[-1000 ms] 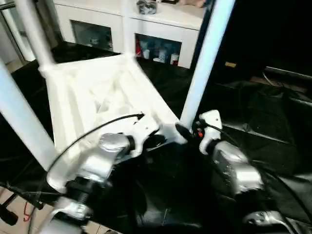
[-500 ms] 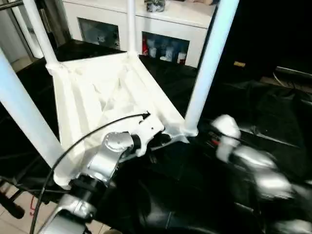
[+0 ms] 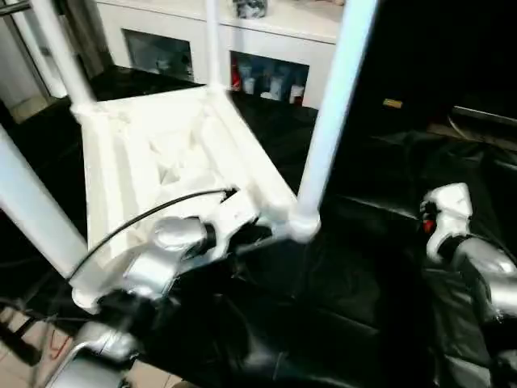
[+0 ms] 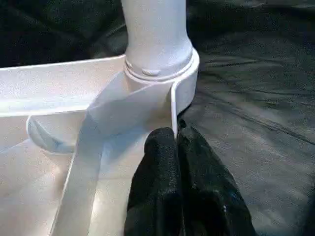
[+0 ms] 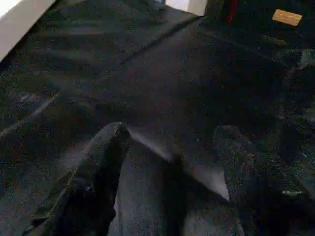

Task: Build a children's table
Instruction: Rotate leg to tighten, then rotate table base

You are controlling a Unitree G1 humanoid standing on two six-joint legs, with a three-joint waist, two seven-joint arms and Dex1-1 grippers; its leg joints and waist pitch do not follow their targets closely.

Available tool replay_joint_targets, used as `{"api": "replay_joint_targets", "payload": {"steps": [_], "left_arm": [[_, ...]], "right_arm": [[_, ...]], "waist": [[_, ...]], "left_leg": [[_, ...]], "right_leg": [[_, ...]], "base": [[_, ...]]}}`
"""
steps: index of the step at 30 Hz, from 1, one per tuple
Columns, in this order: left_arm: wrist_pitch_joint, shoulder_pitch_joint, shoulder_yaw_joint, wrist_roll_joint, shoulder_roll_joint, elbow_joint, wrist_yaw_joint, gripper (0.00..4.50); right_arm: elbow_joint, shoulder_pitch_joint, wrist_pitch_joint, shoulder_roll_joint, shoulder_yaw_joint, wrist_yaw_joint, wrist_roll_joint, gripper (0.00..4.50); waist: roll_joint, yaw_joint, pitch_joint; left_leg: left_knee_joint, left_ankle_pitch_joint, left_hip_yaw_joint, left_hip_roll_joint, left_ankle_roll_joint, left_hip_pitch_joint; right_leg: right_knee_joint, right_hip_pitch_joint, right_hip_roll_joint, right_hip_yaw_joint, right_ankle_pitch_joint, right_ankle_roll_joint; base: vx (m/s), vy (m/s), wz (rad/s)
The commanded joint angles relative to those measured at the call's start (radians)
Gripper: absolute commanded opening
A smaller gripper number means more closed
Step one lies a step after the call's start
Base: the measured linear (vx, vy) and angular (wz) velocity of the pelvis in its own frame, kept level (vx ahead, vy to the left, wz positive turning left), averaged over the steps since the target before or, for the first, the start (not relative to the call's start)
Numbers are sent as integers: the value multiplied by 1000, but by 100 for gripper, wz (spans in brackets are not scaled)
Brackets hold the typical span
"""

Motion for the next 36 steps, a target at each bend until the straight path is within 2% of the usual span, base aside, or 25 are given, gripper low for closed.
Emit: {"api": "replay_joint_targets", "payload": {"steps": [1, 3, 4, 5, 7, 9, 11, 12, 15, 18, 19, 20, 21, 23, 24, 25, 27, 28, 29, 31, 32, 33, 34, 35, 36], "left_arm": [[-58, -3, -64, -56, -22, -47, -121, 0], [-69, -5, -72, -64, -22, -46, -150, 0], [-87, -11, -84, -75, -20, -44, -194, 0], [-87, -11, -84, -75, -20, -44, -194, 0], [-126, -21, -94, -98, -26, -39, -256, 0], [-153, -27, -97, -110, -33, -34, -285, 0], [-179, -32, -100, -124, -39, -28, -314, 0], [-239, -45, -120, -139, -49, -15, -383, 0], [-286, -62, -141, -143, -54, 8, -433, 0], [-295, -70, -140, -136, -52, 26, -428, 0], [-303, -69, -126, -120, -48, 38, -392, 0], [-310, -65, -114, -105, -43, 44, -356, 0], [-315, -60, -100, -80, -36, 49, -301, 0], [-317, -56, -90, -65, -31, 52, -265, 0], [-296, -41, -80, -60, -14, 39, -251, 0], [-268, -14, -65, -60, 16, 4, -244, 0], [-263, -8, -62, -61, 22, -6, -244, 0], [-209, 9, -46, -75, 34, -40, -233, 0], [-114, 38, -25, -97, 58, -108, -218, 20], [28, 85, 3, -127, 98, -218, -202, 33], [80, 108, 7, -141, 121, -273, -199, 41], [102, 117, 9, -147, 130, -295, -196, 44], [114, 122, 10, -150, 135, -308, -195, 53], [123, 125, 10, -151, 139, -317, -192, 64], [213, 156, 17, -145, 174, -393, -164, 73]], "right_arm": [[9, -12, -9, 39, 5, -35, -21, 307], [10, -14, -13, 56, 8, -44, -26, 307], [5, -11, -17, 76, 9, -50, -25, 307], [5, -11, -17, 76, 9, -50, -25, 307], [1, -4, -24, 97, 19, -63, -24, 307], [1, -1, -29, 106, 25, -71, -23, 307], [0, 2, -32, 113, 30, -78, -23, 307], [-3, 8, -38, 129, 38, -92, -22, 307], [-5, 15, -38, 152, 37, -107, -33, 307], [-7, 18, -40, 164, 40, -117, -40, 307], [-13, 22, -42, 173, 48, -122, -45, 307], [-18, 23, -41, 178, 54, -121, -46, 307], [-23, 25, -39, 182, 59, -123, -46, 307], [-25, 25, -38, 185, 64, -123, -46, 307], [-29, 26, -42, 186, 77, -118, -52, 307], [-37, 29, -44, 188, 94, -113, -63, 307], [-40, 30, -44, 188, 98, -113, -65, 307], [-38, 26, -47, 192, 100, -111, -66, 307], [-26, 12, -50, 197, 102, -112, -69, 314], [-5, -13, -54, 205, 107, -110, -73, 316], [6, -26, -57, 210, 115, -107, -78, 316], [12, -33, -60, 212, 119, -105, -81, 316], [15, -37, -61, 214, 122, -103, -83, 316], [18, -40, -62, 214, 124, -102, -83, 316], [48, -74, -76, 225, 146, -83, -90, 316]], "waist": [[0, -1, -66], [-1, 2, -67], [6, 5, -65], [3, 5, -65], [2, 4, -63], [10, 1, -62], [8, -2, -62], [11, -5, -61], [11, -7, -63], [11, -9, -64], [8, -10, -64], [12, -11, -64], [9, -12, -64], [11, -15, -64], [1, -17, -64], [-2, -15, -63], [5, -17, -61], [-3, -18, -62], [-4, -14, -63], [2, -16, -60], [-14, -17, -59], [-9, -16, -59], [-5, -18, -57], [-5, -18, -55], [-10, -17, -56]], "left_leg": [[-56, -103, -1, 18, 78, 17], [-57, -91, -2, 21, 76, 16], [-57, -95, -2, 21, 72, 16], [-58, -106, -1, 21, 65, 16], [-60, -126, -1, 19, 53, 14], [-63, -155, -2, 18, 37, 15], [-64, -173, -2, 18, 24, 15], [-64, -179, -3, 18, 23, 13], [-63, -167, -2, 19, 25, 11], [-61, -157, -1, 19, 32, 10], [-60, -155, 0, 19, 37, 11], [-60, -163, 0, 20, 38, 13], [-61, -165, 0, 21, 40, 12], [-62, -166, -3, 20, 39, 12], [-62, -172, -3, 21, 38, 13], [-63, -165, -4, 21, 40, 11], [-65, -162, -4, 21, 39, 13], [-64, -157, -2, 21, 39, 15], [-65, -145, -4, 25, 41, 14], [-66, -149, -2, 24, 41, 16], [-66, -143, -2, 24, 44, 12], [-67, -144, -3, 25, 43, 11], [-67, -153, -1, 24, 39, 16], [-69, -158, -1, 23, 37, 17], [-69, -167, -3, 25, 26, 16]], "right_leg": [[-60, 44, -36, 32, -1, -265], [-55, 47, -36, 31, 32, -271], [-55, 47, -38, 32, 36, -270], [-54, 48, -37, 32, 38, -270], [-58, 52, -38, 33, 18, -261], [-63, 52, -39, 34, -18, -253], [-64, 53, -39, 34, -38, -250], [-65, 53, -39, 34, -45, -248], [-61, 54, -37, 34, -30, -247], [-59, 54, -37, 33, -15, -252], [-60, 54, -37, 34, -18, -252], [-61, 52, -38, 34, -29, -251], [-61, 53, -37, 34, -32, -248], [-63, 53, -39, 34, -43, -241], [-64, 51, -38, 34, -54, -237], [-62, 53, -41, 34, -69, -232], [-64, 48, -40, 35, -86, -226], [-63, 47, -38, 36, -79, -228], [-55, 48, -42, 36, -62, -237], [-59, 42, -38, 35, -68, -243], [-55, 46, -39, 35, -71, -244], [-54, 46, -41, 34, -81, -243], [-59, 39, -38, 36, -100, -238], [-62, 38, -35, 36, -109, -234], [-56, 40, -38, 35, -108, -234]], "base": [[0, 0, 0], [0, 0, 0], [0, 0, 0], [0, 0, 0], [0, 0, 0], [0, 0, 0], [0, 0, 0], [0, 0, 0], [0, 0, 0], [0, 0, 0], [0, 0, 0], [0, 0, 0], [0, 0, 0], [0, 0, 0], [0, 0, 0], [0, 0, 0], [0, 0, 0], [0, 0, 0], [0, 0, 0], [0, 0, 0], [0, 0, 0], [0, 0, 0], [0, 0, 0], [0, 0, 0], [0, 0, 0]]}}
